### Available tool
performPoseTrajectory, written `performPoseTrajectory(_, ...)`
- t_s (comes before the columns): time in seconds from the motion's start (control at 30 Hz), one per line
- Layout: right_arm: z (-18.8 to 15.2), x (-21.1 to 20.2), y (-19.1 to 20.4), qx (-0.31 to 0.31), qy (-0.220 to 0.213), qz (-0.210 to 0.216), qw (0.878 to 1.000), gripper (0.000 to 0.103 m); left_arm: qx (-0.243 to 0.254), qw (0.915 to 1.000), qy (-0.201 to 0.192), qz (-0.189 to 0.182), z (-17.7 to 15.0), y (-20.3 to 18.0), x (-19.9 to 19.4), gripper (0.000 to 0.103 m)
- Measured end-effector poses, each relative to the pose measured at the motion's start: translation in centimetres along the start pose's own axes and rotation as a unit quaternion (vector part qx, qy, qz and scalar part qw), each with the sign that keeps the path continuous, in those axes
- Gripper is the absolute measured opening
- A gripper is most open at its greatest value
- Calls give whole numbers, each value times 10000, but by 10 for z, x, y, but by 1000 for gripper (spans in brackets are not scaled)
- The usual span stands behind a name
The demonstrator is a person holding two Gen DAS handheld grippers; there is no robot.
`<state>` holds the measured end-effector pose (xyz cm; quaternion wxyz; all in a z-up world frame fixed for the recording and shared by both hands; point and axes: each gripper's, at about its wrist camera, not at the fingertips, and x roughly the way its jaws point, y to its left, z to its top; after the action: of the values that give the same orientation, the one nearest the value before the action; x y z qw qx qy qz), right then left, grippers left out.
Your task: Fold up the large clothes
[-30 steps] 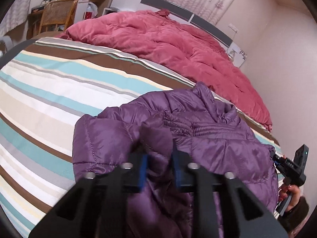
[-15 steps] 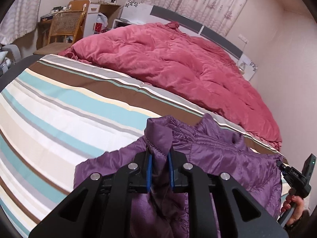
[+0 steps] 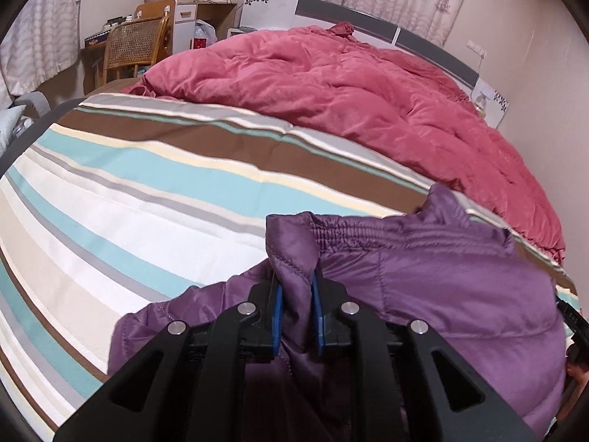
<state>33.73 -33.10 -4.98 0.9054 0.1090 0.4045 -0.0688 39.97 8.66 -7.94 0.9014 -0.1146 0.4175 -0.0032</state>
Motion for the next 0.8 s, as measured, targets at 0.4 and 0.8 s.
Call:
performPoseTrajectory(0.4,-4,11,-3,78,167,-91,9998,24,37,9997,3,242,-9,-4,4,38)
performPoseTrajectory(0.8,-6,-67,31,-123,-423,73,9990,59,-109,9981,-532,278,-21,-41,-87,82)
